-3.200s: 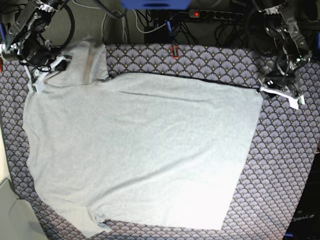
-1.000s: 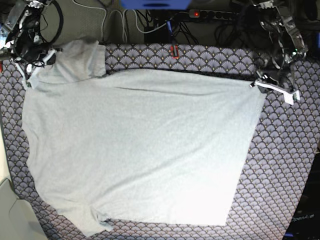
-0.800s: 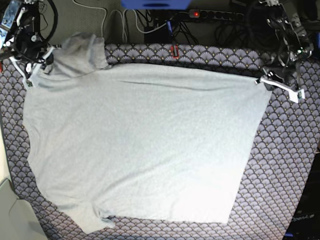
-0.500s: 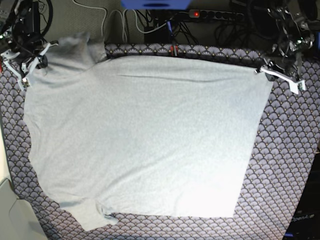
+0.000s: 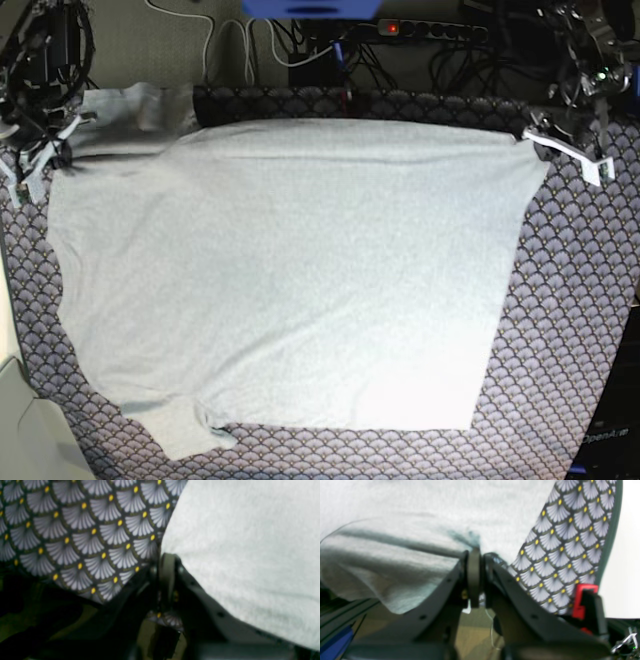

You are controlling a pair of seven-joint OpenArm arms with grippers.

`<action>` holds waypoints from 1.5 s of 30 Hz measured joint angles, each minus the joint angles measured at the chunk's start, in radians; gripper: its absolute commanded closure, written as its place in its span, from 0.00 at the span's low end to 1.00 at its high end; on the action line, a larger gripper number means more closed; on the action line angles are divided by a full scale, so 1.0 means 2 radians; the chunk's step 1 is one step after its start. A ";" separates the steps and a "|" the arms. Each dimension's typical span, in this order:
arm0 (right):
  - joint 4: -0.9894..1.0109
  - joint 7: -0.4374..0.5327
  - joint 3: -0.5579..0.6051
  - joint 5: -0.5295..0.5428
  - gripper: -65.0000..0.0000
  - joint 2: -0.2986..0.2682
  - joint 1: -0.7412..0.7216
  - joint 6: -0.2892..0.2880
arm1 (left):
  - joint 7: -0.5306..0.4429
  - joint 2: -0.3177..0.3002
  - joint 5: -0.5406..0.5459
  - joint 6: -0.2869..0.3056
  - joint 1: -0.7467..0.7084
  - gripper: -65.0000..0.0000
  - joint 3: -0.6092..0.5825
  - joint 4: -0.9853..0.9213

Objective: Fold the T-shirt properly
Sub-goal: 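Lift the shoulder edge with both grippers and fold it toward the hem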

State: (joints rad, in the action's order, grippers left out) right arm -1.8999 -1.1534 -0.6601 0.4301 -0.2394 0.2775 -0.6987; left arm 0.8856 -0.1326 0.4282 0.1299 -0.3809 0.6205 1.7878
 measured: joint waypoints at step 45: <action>0.439 0.160 0.266 -0.009 0.99 -0.116 -0.394 0.000 | -0.008 -0.028 -0.166 -0.001 0.397 0.99 -0.142 -0.312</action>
State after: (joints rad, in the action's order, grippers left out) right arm -1.0218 -0.8326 -0.1284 0.4114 -0.4706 -0.5114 -0.6991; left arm 0.8696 -0.1883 0.0971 0.1276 0.4137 0.3367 1.1633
